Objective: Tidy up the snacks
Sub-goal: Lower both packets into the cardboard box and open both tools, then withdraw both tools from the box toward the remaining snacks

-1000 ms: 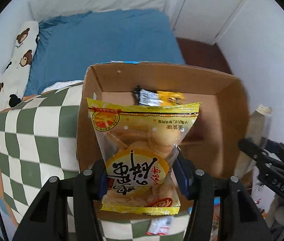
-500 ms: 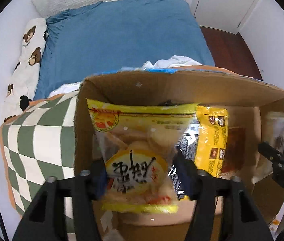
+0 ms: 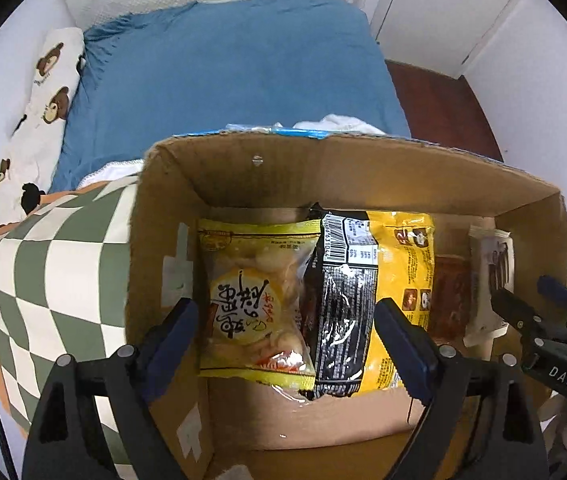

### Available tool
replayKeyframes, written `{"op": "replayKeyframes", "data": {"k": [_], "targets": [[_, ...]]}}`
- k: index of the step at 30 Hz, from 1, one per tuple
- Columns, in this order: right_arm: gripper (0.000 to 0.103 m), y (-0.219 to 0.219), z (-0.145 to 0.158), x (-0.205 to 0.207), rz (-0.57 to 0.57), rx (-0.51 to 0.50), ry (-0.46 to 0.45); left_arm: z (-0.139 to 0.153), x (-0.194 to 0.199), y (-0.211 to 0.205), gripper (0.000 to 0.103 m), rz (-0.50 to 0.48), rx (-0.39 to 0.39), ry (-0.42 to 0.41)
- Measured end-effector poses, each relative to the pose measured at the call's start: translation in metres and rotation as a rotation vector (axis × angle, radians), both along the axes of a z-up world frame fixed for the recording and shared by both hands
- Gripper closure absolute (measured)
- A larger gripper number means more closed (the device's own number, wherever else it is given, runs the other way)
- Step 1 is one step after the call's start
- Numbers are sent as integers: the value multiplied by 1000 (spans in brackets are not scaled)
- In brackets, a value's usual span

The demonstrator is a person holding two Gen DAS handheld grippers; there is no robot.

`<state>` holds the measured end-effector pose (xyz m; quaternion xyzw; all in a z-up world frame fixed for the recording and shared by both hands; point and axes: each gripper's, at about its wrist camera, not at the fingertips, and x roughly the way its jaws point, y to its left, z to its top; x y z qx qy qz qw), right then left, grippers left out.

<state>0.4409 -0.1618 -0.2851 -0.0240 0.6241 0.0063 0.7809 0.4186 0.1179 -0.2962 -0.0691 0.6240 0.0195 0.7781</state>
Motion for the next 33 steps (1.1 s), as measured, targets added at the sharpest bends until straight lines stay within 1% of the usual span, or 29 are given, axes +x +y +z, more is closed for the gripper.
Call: {"op": "replayKeyframes", "data": {"k": [2, 5, 7, 9, 11, 17, 20, 23, 29, 33], "targets": [[10, 0, 5, -11, 3, 0, -29, 6, -8, -1, 13, 2, -3, -32], [10, 1, 10, -30, -4, 35, -45, 15, -22, -5, 13, 7, -2, -70], [10, 1, 17, -42, -4, 41, -59, 23, -34, -9, 13, 6, 9, -97], [10, 2, 22, -57, 1, 54, -77, 32, -49, -15, 13, -1, 27, -131], [10, 4, 30, -76, 13, 56, -99, 41, -65, -18, 13, -3, 26, -166], [10, 7, 64, -124, 46, 55, -179, 73, -112, -27, 13, -10, 26, -261], [10, 9, 82, -149, 44, 55, -237, 90, -135, -29, 13, -14, 23, -306], [10, 16, 98, -177, 46, 61, -285, 107, -157, -32, 13, -18, 47, -355], [10, 26, 126, -222, 55, 79, -356, 131, -198, -35, 13, -28, 47, -415], [10, 26, 148, -252, 56, 103, -402, 147, -224, -37, 13, -22, 56, -457]]}}
